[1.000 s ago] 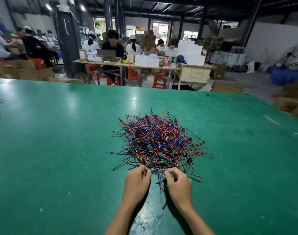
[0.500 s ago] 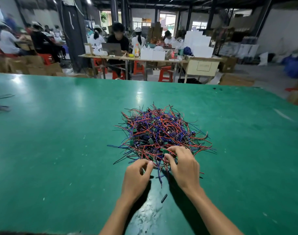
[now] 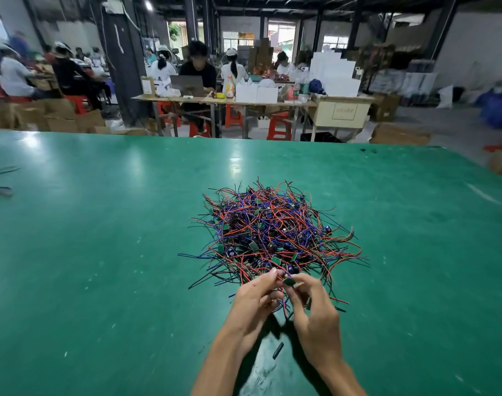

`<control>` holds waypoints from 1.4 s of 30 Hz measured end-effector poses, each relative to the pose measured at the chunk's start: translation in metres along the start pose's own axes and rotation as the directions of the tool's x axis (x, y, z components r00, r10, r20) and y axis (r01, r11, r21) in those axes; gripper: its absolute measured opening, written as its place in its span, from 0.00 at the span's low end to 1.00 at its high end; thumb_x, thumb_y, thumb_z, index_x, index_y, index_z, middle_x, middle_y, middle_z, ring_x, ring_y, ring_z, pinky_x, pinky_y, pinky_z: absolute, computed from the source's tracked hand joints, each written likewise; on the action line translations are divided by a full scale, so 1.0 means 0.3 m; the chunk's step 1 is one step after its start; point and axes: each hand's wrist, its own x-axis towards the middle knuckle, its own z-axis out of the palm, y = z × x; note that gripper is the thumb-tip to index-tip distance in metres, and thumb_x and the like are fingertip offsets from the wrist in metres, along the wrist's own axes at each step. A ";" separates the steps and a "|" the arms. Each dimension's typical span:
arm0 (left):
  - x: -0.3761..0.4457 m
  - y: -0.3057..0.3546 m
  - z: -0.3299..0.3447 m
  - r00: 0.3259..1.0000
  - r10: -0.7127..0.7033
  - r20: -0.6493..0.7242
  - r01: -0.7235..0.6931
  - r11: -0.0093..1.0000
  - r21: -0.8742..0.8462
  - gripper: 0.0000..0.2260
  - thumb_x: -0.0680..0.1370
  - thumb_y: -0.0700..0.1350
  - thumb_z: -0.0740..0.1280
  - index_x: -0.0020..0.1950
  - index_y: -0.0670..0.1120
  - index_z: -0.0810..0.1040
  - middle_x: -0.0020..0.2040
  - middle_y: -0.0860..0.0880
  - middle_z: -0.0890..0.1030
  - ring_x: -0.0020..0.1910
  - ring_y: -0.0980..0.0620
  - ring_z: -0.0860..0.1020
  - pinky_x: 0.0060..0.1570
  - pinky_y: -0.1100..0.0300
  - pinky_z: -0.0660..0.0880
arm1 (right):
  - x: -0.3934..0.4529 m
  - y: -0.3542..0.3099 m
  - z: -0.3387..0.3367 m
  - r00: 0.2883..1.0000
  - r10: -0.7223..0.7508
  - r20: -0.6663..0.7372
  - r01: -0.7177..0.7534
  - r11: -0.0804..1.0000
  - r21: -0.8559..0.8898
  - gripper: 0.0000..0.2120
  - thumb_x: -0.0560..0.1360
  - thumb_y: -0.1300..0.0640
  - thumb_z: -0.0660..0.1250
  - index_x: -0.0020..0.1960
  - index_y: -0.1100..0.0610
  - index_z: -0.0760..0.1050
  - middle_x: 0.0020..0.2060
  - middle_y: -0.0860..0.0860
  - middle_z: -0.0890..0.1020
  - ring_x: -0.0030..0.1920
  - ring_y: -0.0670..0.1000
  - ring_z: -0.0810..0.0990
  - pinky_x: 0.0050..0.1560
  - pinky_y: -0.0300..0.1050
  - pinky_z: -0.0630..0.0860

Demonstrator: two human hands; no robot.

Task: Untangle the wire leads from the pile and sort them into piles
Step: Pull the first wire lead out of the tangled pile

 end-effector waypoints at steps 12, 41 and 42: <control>0.029 0.041 0.032 0.922 0.383 -0.054 -0.358 0.899 0.254 0.03 0.76 0.39 0.74 0.48 0.41 0.85 0.45 0.41 0.87 0.45 0.45 0.86 0.44 0.64 0.79 | 0.029 0.037 -0.015 0.990 0.099 -0.103 -0.103 0.994 -0.032 0.06 0.77 0.49 0.69 0.48 0.50 0.83 0.45 0.38 0.82 0.47 0.46 0.78 0.50 0.48 0.74; 0.071 0.015 -0.143 0.828 0.295 -0.477 -0.408 0.900 -0.151 0.08 0.76 0.42 0.72 0.50 0.41 0.76 0.42 0.42 0.86 0.40 0.49 0.86 0.40 0.65 0.82 | 0.024 0.054 -0.016 0.956 0.294 0.008 -0.293 0.952 0.090 0.07 0.78 0.57 0.71 0.49 0.46 0.85 0.45 0.37 0.85 0.47 0.40 0.84 0.50 0.34 0.76; 0.073 0.012 -0.142 0.831 0.295 -0.471 -0.399 0.907 -0.135 0.08 0.75 0.43 0.72 0.49 0.41 0.77 0.42 0.43 0.86 0.41 0.49 0.86 0.39 0.66 0.81 | 0.025 0.058 -0.016 0.946 0.322 -0.020 -0.319 0.942 0.101 0.05 0.78 0.55 0.72 0.48 0.47 0.85 0.44 0.37 0.86 0.46 0.39 0.84 0.49 0.35 0.77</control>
